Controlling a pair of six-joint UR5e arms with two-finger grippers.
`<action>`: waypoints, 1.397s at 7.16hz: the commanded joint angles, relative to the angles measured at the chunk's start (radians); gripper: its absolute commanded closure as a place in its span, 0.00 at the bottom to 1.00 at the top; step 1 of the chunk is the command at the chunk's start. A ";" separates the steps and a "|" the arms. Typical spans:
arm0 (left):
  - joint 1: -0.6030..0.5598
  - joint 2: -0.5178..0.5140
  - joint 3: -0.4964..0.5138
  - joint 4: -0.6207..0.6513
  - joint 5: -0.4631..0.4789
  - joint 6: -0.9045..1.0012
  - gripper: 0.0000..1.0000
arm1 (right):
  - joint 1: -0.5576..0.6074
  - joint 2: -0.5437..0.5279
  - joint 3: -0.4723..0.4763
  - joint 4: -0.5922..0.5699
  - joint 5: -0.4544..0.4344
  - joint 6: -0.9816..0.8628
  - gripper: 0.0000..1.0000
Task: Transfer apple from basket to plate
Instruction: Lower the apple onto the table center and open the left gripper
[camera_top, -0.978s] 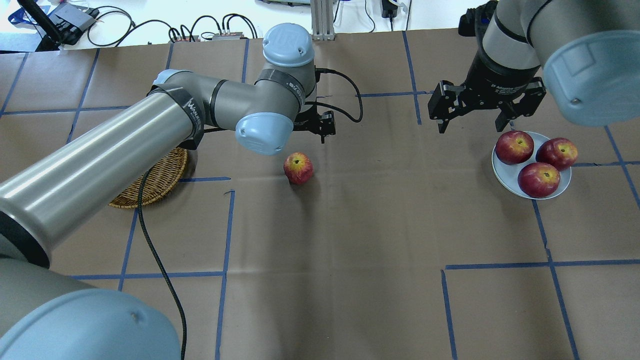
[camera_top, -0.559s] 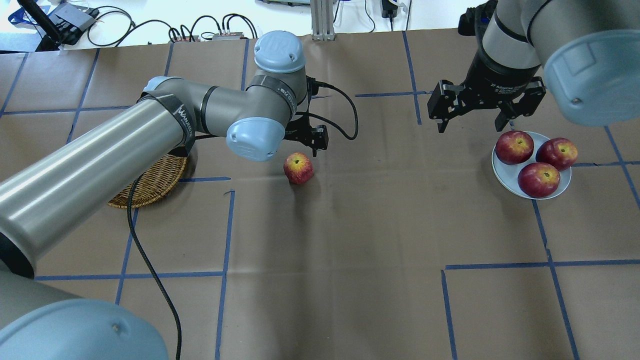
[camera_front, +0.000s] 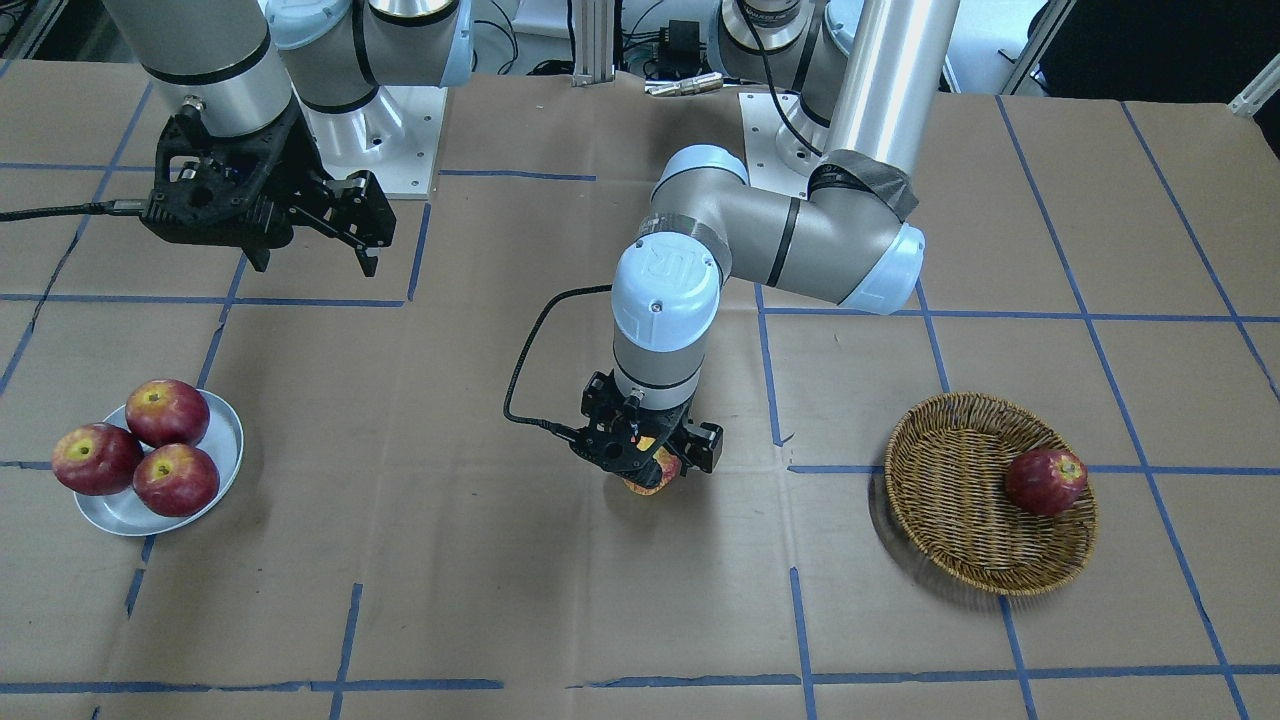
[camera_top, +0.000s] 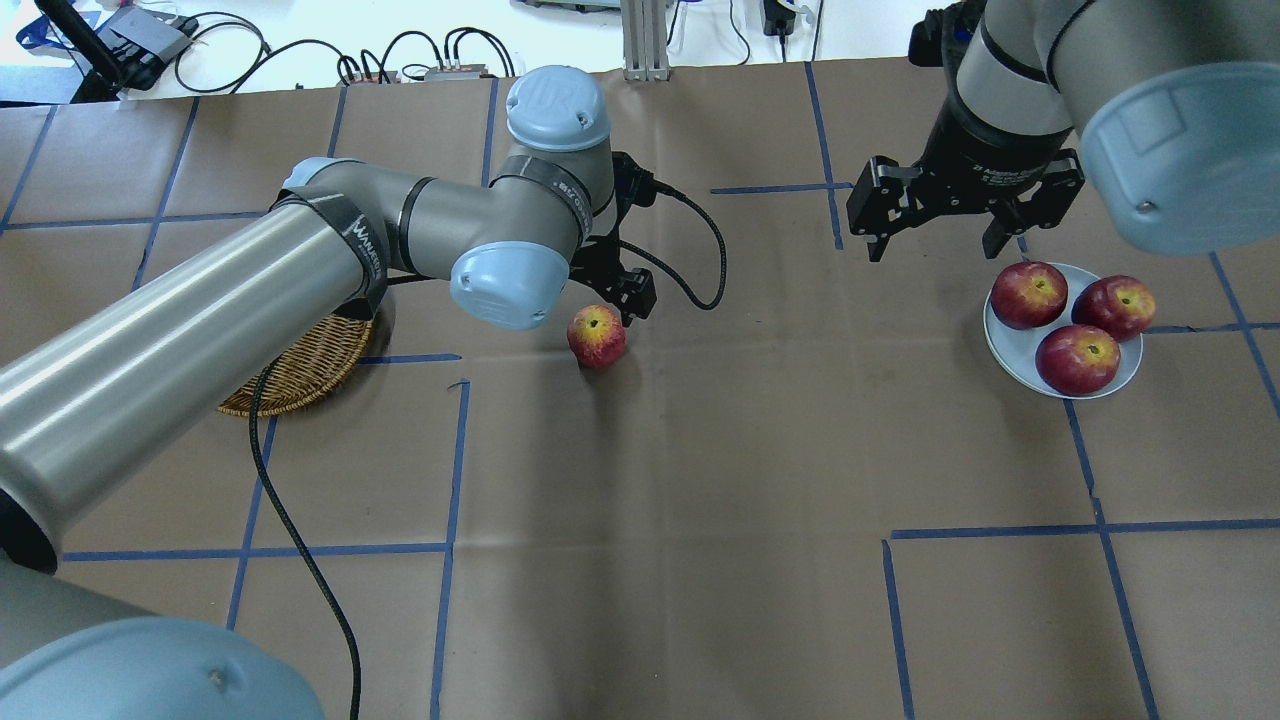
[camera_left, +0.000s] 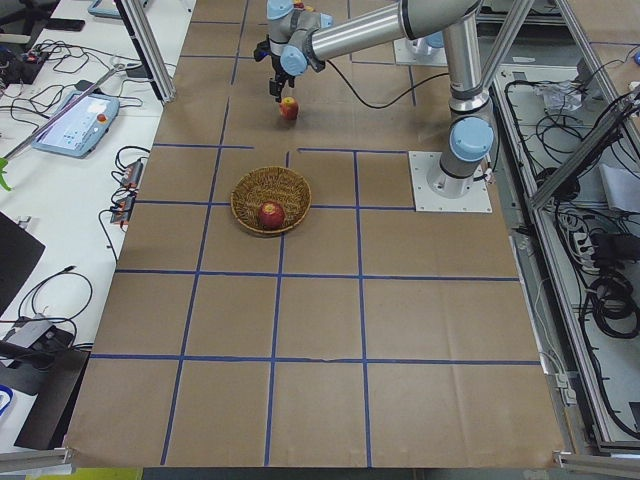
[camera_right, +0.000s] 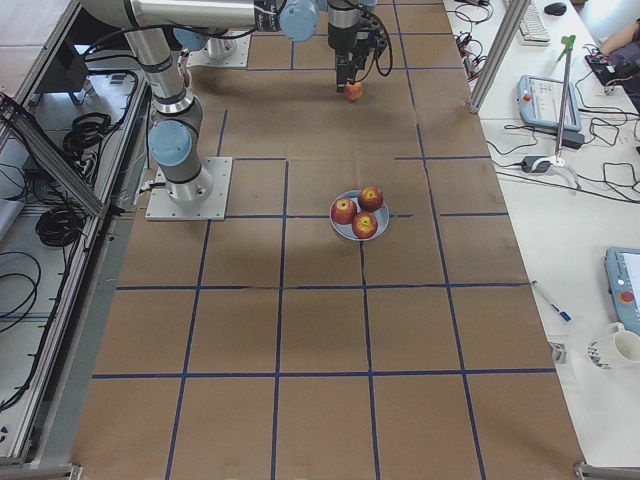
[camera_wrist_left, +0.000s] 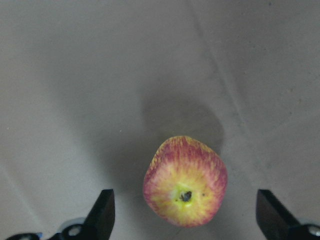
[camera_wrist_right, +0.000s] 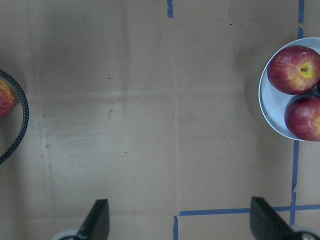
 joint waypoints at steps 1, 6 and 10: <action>-0.004 0.002 0.001 0.000 0.000 0.076 0.01 | 0.045 0.010 0.001 -0.049 0.000 0.036 0.00; -0.003 -0.037 -0.039 0.072 0.003 0.364 0.01 | 0.045 0.010 -0.001 -0.049 -0.002 0.035 0.00; 0.002 -0.028 -0.046 0.103 -0.003 0.374 0.01 | 0.045 0.007 -0.001 -0.049 -0.002 0.035 0.00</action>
